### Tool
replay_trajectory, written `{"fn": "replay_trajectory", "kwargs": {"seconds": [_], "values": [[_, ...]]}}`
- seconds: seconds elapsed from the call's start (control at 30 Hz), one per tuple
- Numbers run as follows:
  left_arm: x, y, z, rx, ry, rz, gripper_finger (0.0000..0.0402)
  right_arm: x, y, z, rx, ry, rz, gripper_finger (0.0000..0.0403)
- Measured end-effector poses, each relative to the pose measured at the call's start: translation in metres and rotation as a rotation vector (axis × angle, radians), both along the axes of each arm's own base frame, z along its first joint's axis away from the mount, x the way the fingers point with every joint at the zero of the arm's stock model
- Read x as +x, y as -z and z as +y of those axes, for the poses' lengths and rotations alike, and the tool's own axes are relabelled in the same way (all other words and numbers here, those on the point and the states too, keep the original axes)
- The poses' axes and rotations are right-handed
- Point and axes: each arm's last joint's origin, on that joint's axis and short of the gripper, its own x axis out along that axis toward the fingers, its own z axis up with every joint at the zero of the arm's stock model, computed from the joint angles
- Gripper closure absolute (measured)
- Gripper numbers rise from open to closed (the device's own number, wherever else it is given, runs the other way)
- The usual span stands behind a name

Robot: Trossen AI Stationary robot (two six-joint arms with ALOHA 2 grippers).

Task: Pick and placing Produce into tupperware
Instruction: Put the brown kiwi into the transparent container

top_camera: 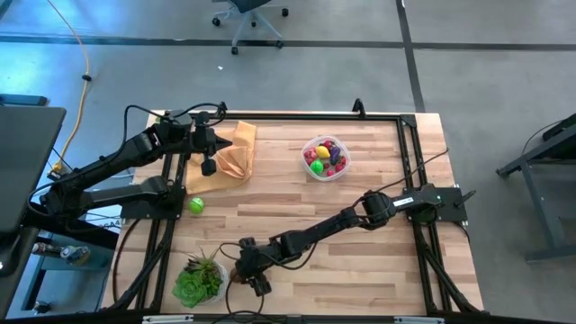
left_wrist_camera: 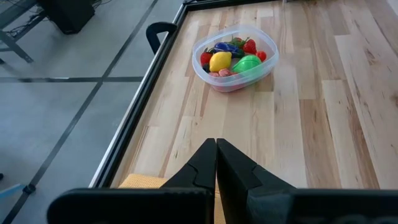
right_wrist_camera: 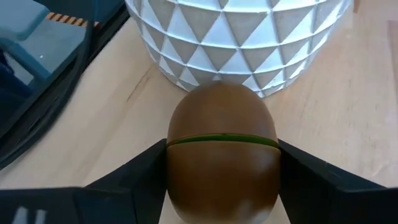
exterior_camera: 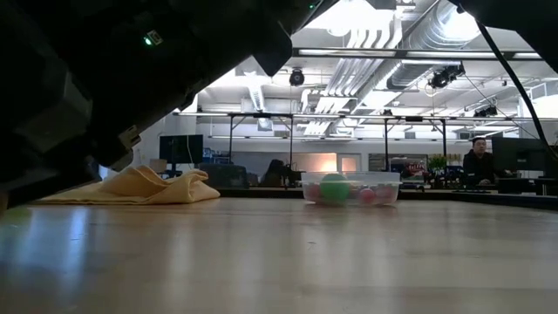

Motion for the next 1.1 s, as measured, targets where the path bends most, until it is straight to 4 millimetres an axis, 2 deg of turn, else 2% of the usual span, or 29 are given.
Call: {"fn": "replay_trajectory", "kwargs": {"seconds": [0.3,0.63,0.87,1.1], "values": [[0.000,0.000,0.000,0.000,0.000,0.000,0.0399,0.000,0.001,-0.004,-0.024,0.038,0.015,0.0164],[0.000,0.000,0.000,0.000,0.000,0.000,0.0399,-0.008,-0.022,-0.011,-0.135,0.079,0.054,0.0165],[0.000,0.000,0.000,0.000,0.000,0.000,0.0399,-0.010,-0.034,-0.029,-0.162,0.111,0.103,0.0165],[0.000,0.000,0.000,0.001,-0.001,0.000,0.0399,-0.009,-0.054,-0.053,-0.178,0.127,0.111,0.0174]]}}
